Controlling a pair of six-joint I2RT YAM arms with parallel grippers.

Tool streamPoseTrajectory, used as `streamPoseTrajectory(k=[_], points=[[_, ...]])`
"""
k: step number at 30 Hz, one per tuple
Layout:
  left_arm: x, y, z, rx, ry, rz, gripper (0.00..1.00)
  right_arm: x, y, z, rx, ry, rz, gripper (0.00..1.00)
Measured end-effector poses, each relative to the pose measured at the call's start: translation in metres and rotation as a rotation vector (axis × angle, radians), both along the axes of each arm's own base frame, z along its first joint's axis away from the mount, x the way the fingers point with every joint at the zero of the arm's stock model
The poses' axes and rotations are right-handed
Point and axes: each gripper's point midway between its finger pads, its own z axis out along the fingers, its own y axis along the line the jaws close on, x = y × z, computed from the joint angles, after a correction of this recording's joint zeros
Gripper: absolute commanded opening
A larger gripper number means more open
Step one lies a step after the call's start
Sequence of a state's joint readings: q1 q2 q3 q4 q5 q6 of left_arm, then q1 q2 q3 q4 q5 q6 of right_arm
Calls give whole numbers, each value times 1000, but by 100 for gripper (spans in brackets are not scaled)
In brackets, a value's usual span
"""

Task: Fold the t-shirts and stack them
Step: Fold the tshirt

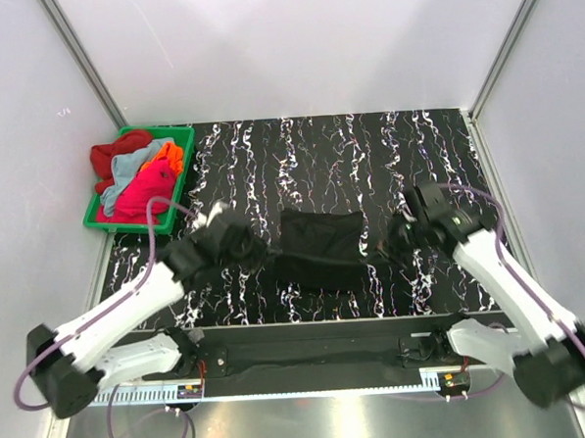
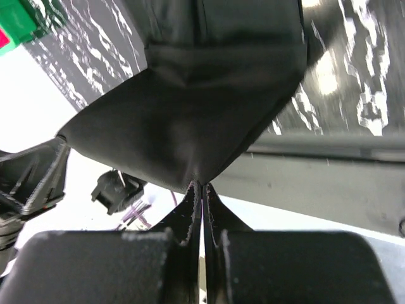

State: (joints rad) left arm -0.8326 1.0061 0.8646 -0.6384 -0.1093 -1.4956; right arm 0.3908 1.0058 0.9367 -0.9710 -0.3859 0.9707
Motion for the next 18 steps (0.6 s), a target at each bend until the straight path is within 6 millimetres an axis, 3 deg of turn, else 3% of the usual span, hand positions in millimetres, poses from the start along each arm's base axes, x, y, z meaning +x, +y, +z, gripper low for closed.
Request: streamPoseTrajectory(k=[4,11,18], points=[[45,5,-10,86,33,-39,0,44,9,-11,-33,28,27,0],[109,-1,-23,122,80,-154,0,107,-1,-26,-16,67,8,0],[156,-11,-26,97,70,-241,0,146,-9,-27,35,63,7,0]])
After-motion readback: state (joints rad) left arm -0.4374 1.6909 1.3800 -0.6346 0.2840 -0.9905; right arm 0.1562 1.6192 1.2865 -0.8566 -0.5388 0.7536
